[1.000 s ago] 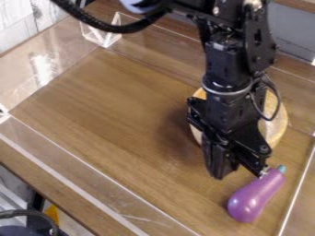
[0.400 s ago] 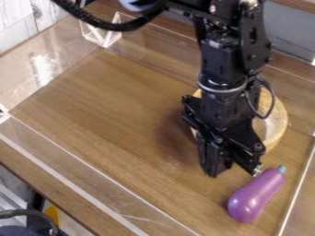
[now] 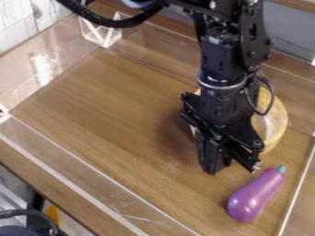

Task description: Put the purple eggplant in the brown bowl

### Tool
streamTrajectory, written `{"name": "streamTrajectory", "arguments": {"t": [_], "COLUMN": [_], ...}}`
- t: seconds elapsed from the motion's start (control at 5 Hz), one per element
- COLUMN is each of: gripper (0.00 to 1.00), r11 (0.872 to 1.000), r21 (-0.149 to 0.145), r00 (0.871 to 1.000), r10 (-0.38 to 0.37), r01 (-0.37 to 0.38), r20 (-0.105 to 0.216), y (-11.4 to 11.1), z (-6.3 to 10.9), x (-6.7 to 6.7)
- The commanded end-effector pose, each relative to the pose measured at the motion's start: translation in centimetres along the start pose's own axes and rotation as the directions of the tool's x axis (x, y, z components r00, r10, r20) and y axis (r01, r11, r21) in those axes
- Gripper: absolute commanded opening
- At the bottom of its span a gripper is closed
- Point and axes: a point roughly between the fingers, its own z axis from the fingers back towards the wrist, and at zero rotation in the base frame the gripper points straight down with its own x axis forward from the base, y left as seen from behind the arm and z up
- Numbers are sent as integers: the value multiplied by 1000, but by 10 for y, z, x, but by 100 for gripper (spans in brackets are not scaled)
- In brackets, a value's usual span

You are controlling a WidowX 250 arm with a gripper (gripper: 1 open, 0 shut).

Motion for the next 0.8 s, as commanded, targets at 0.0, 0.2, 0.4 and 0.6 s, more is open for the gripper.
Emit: {"name": "streamTrajectory", "arguments": {"t": [0.0, 0.2, 0.4, 0.6], "gripper": [0, 0, 0, 0], "r11": [1000, 1000, 1000, 1000], "r21": [5, 3, 2, 0], "r00": [998, 998, 998, 998], "r10": [12, 16, 20, 23], "r01": [-13, -16, -20, -23], "r20": [58, 57, 56, 55], "y": [2, 3, 5, 6], "z": [15, 16, 17, 18], "x": [8, 9, 9, 10]}}
